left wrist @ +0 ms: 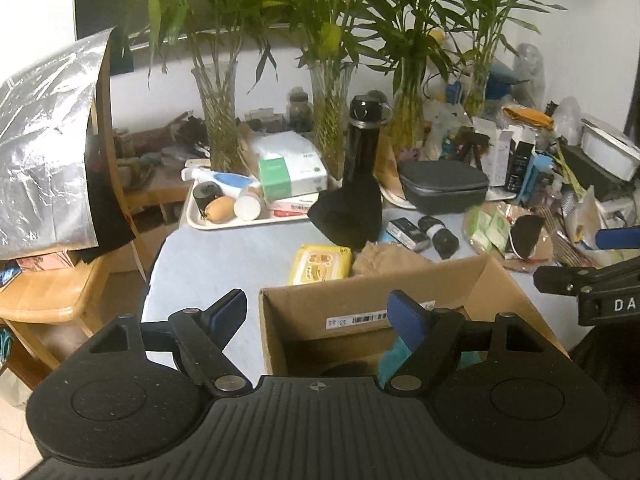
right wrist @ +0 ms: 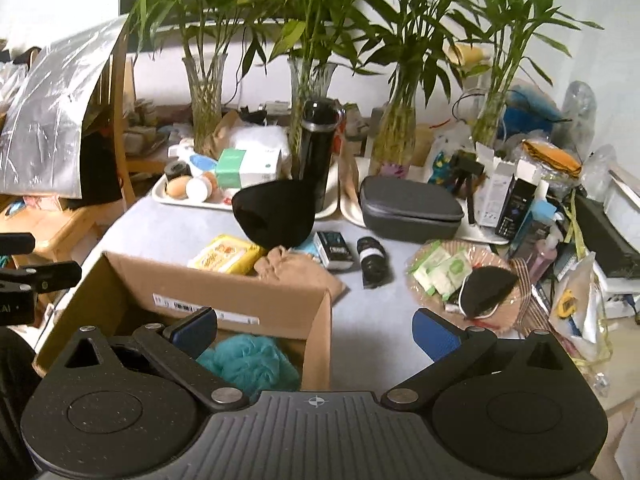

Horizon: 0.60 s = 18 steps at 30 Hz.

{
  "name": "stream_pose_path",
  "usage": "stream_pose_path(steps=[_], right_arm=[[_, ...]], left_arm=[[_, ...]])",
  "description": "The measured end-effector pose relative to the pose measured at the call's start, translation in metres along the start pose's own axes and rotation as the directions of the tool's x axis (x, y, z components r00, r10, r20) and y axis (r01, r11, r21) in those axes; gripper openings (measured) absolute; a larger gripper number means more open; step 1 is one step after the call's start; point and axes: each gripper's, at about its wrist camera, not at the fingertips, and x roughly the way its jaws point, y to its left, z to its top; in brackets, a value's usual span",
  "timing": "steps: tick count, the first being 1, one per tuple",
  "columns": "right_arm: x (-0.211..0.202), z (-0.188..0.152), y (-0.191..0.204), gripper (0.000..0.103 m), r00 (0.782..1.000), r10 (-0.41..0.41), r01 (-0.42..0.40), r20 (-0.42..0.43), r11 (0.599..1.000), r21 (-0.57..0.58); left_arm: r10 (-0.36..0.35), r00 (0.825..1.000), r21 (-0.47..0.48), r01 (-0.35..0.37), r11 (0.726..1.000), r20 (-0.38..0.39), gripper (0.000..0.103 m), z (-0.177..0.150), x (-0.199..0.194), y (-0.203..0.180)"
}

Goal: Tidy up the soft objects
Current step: 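Withdraw both open grippers from the box toward the yellow wipes pack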

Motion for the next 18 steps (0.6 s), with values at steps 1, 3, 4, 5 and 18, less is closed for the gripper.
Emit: stream_pose_path(steps=[1,3,4,5,18], right_arm=[[-0.001,0.001,0.001,0.103,1.000,-0.006,0.006,0.006,1.000,-0.005],[-0.001,0.004,0.001,0.103,1.000,-0.004,0.004,0.012,1.000,-0.008],[0.000,0.005,0.001,0.103,1.000,0.000,0.001,0.009,1.000,-0.003],[0.000,0.005,0.001,0.103,1.000,0.004,-0.005,0.007,1.000,0.004],[0.019,0.000,-0.008,0.103,0.996,0.083,-0.082,-0.028,0.997,0.013]], left_arm=[[0.002,1.000,-0.002,-0.002,1.000,0.004,0.077,0.001,-0.001,0.001],[-0.001,1.000,-0.003,0.001,1.000,0.013,0.077,0.002,-0.001,0.002],[-0.002,1.000,-0.005,0.003,1.000,0.013,0.077,0.003,0.000,0.003],[-0.005,1.000,-0.009,0.005,1.000,0.011,0.077,0.004,0.001,0.004],[-0.034,0.999,-0.007,0.034,0.999,0.006,0.077,0.005,0.008,0.007]])
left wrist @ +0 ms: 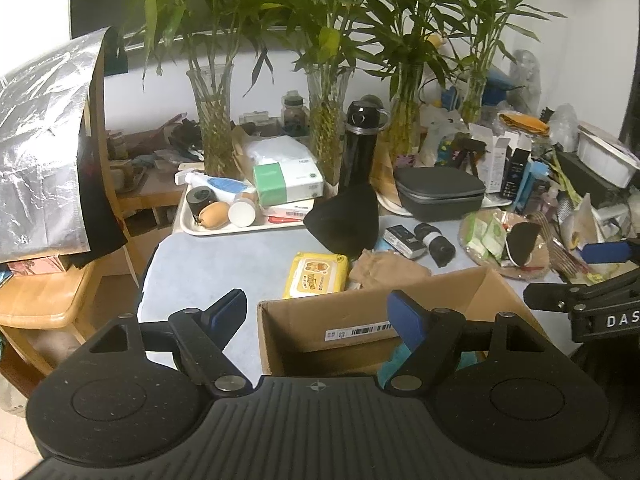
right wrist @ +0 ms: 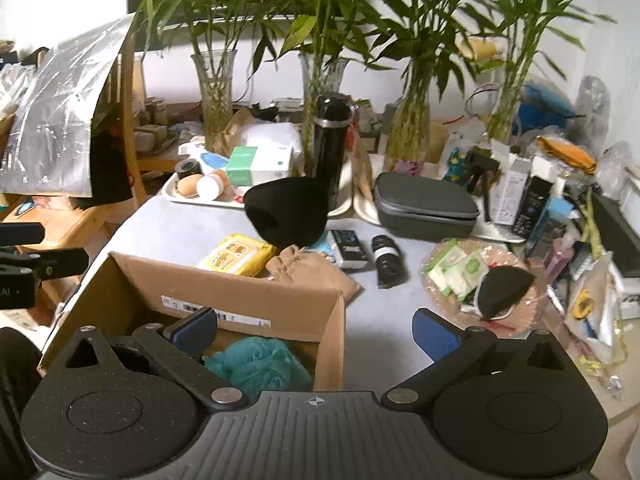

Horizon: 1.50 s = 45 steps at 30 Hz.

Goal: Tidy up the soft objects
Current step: 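Withdraw both open grippers from the box toward the yellow wipes pack, then grasp the yellow Wipes pack with the left gripper and lift it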

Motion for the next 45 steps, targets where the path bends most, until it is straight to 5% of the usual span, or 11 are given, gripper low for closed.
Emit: stream_pose_path(steps=[9,20,27,45], right_arm=[[0.015,0.005,-0.027,0.103,1.000,0.012,-0.011,-0.016,0.998,0.057],[0.037,0.016,-0.062,0.103,0.999,0.007,-0.012,0.036,0.993,0.120],[0.055,0.030,-0.083,0.103,1.000,0.016,-0.015,-0.005,0.981,0.192],[0.104,0.027,-0.099,0.103,0.993,0.118,-0.111,-0.025,0.972,0.206]], left_arm=[[-0.039,0.999,-0.057,0.039,0.998,-0.006,0.077,0.004,0.014,0.013],[-0.062,0.998,-0.043,0.061,0.997,-0.015,0.077,0.016,0.036,0.017],[-0.043,0.999,-0.024,0.042,0.999,-0.031,0.077,0.037,0.054,0.023],[-0.081,0.972,-0.020,0.079,0.997,-0.219,0.077,0.053,0.132,0.044]])
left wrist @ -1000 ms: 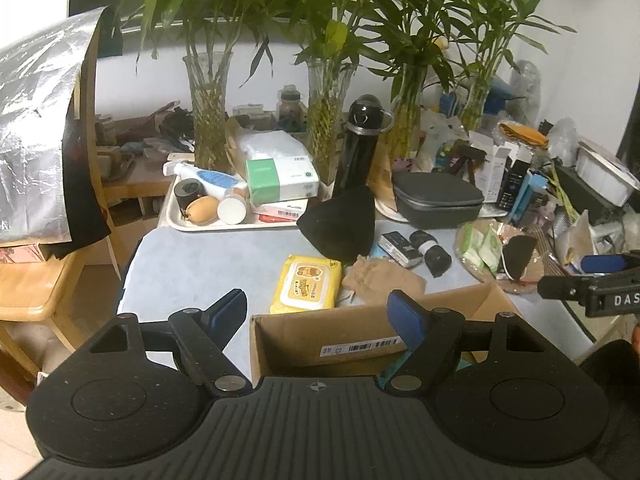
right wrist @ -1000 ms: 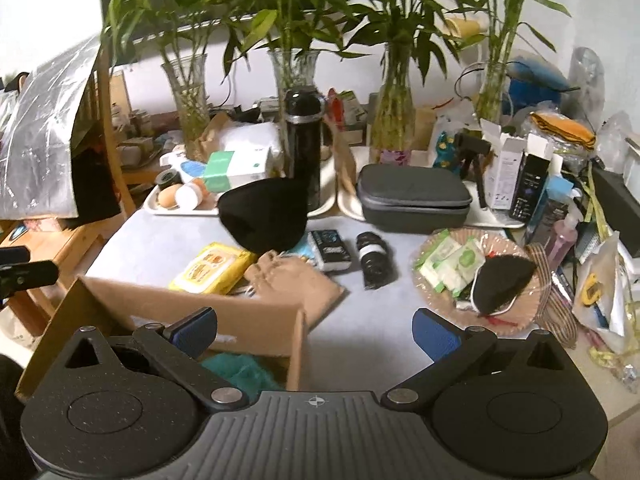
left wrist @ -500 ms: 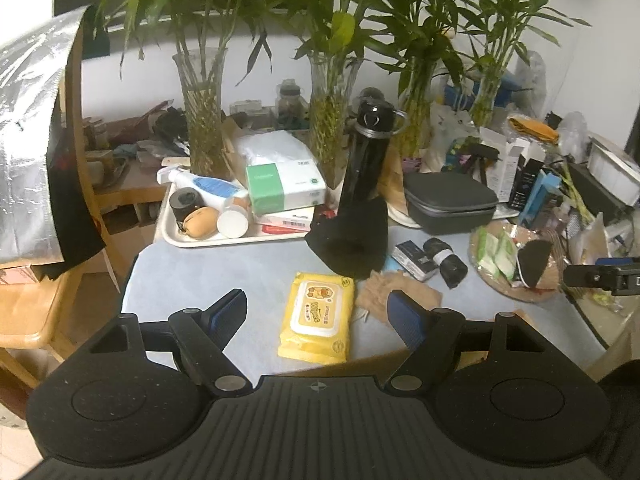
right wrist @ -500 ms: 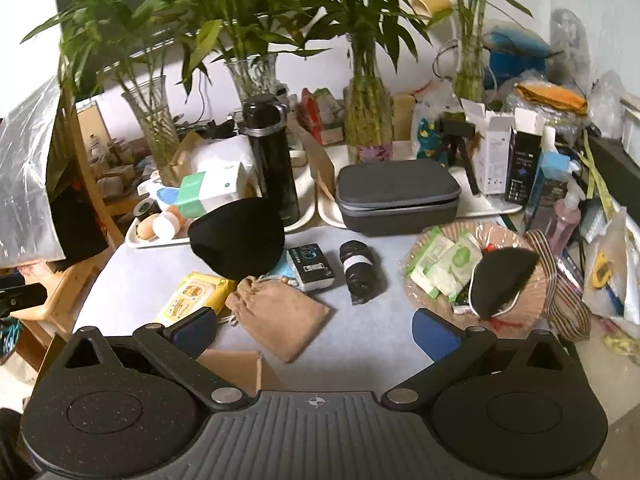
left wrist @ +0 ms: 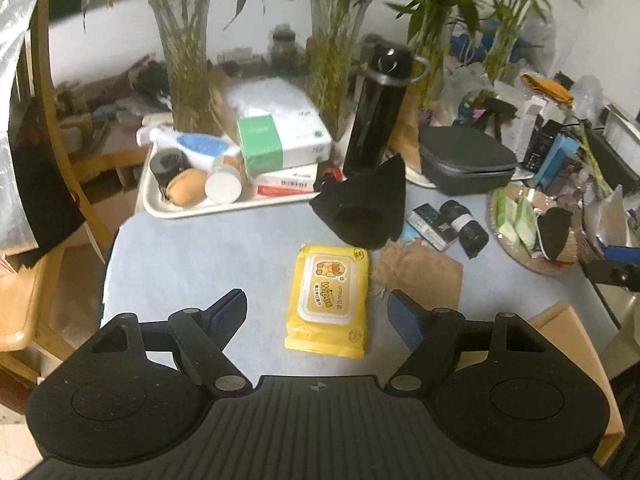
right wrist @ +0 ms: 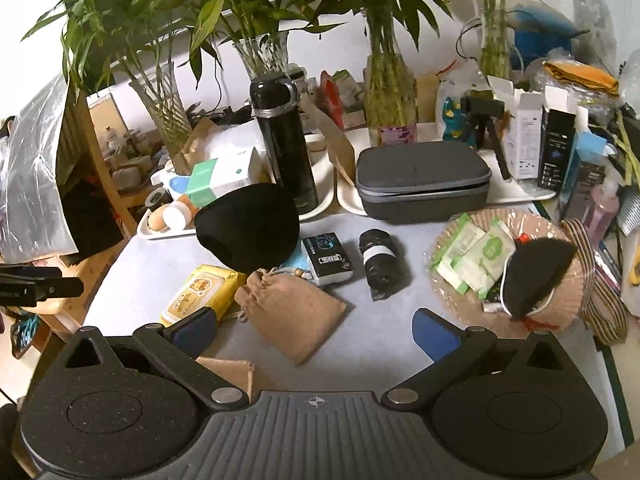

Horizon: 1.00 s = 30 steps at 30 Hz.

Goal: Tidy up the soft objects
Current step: 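Grasp the yellow Wipes pack with the left gripper and lift it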

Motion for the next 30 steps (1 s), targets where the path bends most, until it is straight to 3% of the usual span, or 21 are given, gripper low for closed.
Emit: stream_pose_path(steps=[5,10,18,21,24,30], right_arm=[[0.011,-0.001,-0.010,0.103,0.999,-0.005,0.004,0.038,1.000,0.018],[0.023,-0.005,-0.016,0.103,0.989,-0.124,0.124,0.081,0.992,0.004],[0.032,-0.006,-0.022,0.103,0.987,-0.133,0.133,0.085,0.991,0.012],[0.036,-0.006,-0.024,0.103,0.986,-0.149,0.148,0.070,0.989,0.018],[0.041,-0.007,-0.025,0.103,0.975,-0.216,0.216,0.053,0.976,0.023],[0.042,-0.007,-0.035,0.103,0.975,-0.218,0.215,0.038,0.975,0.061]], left_arm=[[0.007,0.999,0.003,-0.006,1.000,-0.052,0.078,0.010,0.021,0.003],[0.015,0.996,0.007,-0.014,1.000,-0.089,0.084,0.023,0.042,0.002],[0.013,0.983,0.030,-0.007,1.000,-0.185,0.086,0.045,0.082,-0.004],[0.021,0.967,0.070,-0.003,0.998,-0.254,0.090,0.050,0.103,-0.010],[0.017,0.952,0.087,0.010,0.996,-0.306,0.092,0.053,0.123,-0.012],[0.004,0.878,0.118,0.060,0.991,-0.478,0.093,0.047,0.171,-0.020]])
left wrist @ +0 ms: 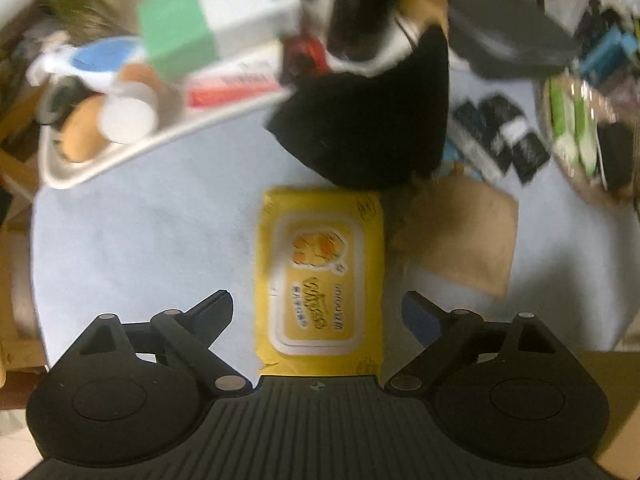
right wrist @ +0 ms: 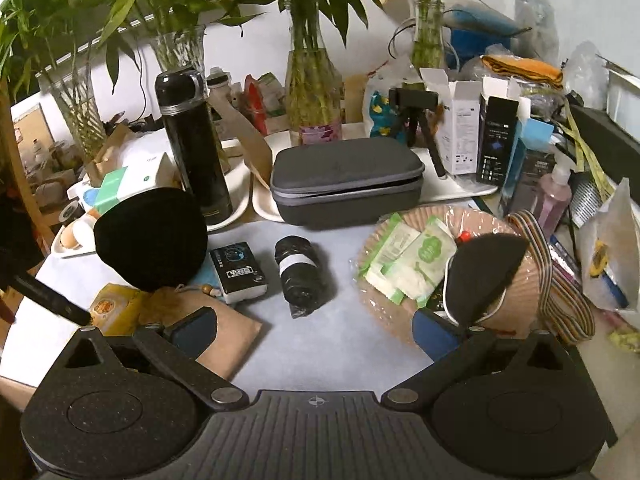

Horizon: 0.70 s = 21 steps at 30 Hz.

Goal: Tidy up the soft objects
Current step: 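Grasp the yellow Wipes pack with the left gripper and lift it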

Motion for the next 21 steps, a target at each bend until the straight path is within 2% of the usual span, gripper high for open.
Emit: stream_pose_path(steps=[3,8,13,16,18,20,21], right_arm=[[0.001,-0.001,0.000,0.103,1.000,-0.002,0.001,-0.010,1.000,-0.003],[0.001,-0.001,0.002,0.103,1.000,0.000,-0.001,-0.012,1.000,-0.014],[0.002,0.000,0.004,0.103,1.000,0.013,-0.013,-0.016,1.000,-0.021],[0.003,0.000,0.005,0.103,1.000,0.020,-0.020,-0.019,1.000,-0.022],[0.003,0.000,0.005,0.103,1.000,0.019,-0.020,-0.020,1.000,-0.022],[0.003,0.000,0.005,0.103,1.000,0.022,-0.023,-0.020,1.000,-0.020],[0.003,0.000,0.005,0.103,1.000,0.024,-0.025,-0.019,1.000,-0.018]], left_arm=[[-0.022,0.997,-0.003,0.022,1.000,-0.079,0.093,0.006,0.022,-0.002],[-0.038,0.985,-0.038,0.031,0.999,-0.170,0.093,0.015,0.047,0.000],[-0.011,0.982,-0.095,-0.007,0.995,-0.188,0.092,0.017,0.060,0.009],[-0.031,0.980,-0.127,0.006,0.992,-0.196,0.091,0.016,0.066,0.015],[-0.043,0.981,-0.132,0.018,0.991,-0.191,0.083,0.013,0.067,0.017],[-0.047,0.982,-0.133,0.023,0.991,-0.181,0.071,0.011,0.063,0.017],[-0.046,0.983,-0.132,0.022,0.991,-0.176,0.069,0.010,0.061,0.017]])
